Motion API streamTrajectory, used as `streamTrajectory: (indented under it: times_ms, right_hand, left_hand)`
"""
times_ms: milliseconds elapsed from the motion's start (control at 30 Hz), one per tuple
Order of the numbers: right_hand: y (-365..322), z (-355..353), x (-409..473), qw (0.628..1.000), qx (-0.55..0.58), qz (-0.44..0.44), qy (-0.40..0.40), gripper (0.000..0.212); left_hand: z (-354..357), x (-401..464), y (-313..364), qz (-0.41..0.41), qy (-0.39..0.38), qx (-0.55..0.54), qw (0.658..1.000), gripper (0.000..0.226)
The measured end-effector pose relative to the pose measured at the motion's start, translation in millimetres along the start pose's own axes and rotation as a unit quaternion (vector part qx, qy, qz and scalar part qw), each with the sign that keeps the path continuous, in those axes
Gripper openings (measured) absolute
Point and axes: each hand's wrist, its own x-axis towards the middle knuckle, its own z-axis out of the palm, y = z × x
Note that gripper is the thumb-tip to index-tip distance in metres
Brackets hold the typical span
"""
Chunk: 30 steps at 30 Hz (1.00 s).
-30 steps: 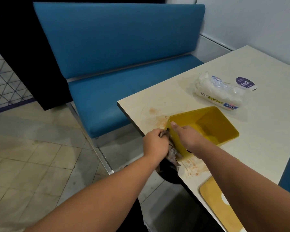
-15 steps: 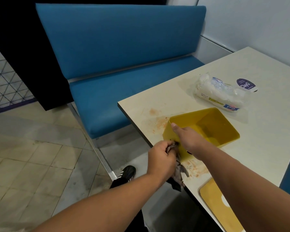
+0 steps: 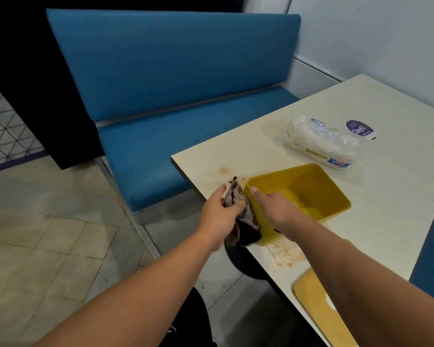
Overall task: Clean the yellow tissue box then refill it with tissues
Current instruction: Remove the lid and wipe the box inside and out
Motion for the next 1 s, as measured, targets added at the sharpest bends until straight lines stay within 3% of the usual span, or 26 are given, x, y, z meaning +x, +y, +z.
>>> streamTrajectory:
  times_ms: [100, 200, 333, 500, 633, 767, 933, 1000]
  right_hand:
    - [0, 1, 1, 1.000, 0.008, -0.008, 0.002, 0.054]
    - [2, 2, 4, 1.000, 0.012, -0.003, 0.009, 0.055]
    - [6, 4, 9, 1.000, 0.026, -0.004, 0.004, 0.057]
    - [5, 3, 6, 1.000, 0.022, -0.005, 0.007, 0.052]
    - [6, 4, 10, 0.999, 0.033, 0.001, 0.005, 0.054]
    - [7, 4, 9, 0.999, 0.041, -0.005, 0.006, 0.053]
    - [6, 4, 11, 0.999, 0.052, 0.004, -0.001, 0.057]
    - [6, 3, 10, 0.999, 0.041, 0.006, -0.002, 0.060]
  left_hand:
    - [8, -8, -11, 0.046, 0.019, 0.132, 0.990, 0.028]
    - [17, -3, -2, 0.036, 0.044, 0.174, 0.983, 0.017]
    - [28, -10, 2, 0.063, 0.077, 0.114, 0.989, 0.014]
    - [28, -9, -17, 0.023, 0.067, 0.128, 0.989, 0.017]
    - [32, -15, -6, 0.068, 0.085, 0.076, 0.991, 0.014]
    - [30, -11, -10, 0.024, 0.078, 0.119, 0.990, 0.011]
    - [33, -16, 5, 0.072, 0.087, 0.061, 0.992, 0.015]
    - [34, -24, -9, 0.056, 0.072, 0.086, 0.992, 0.016]
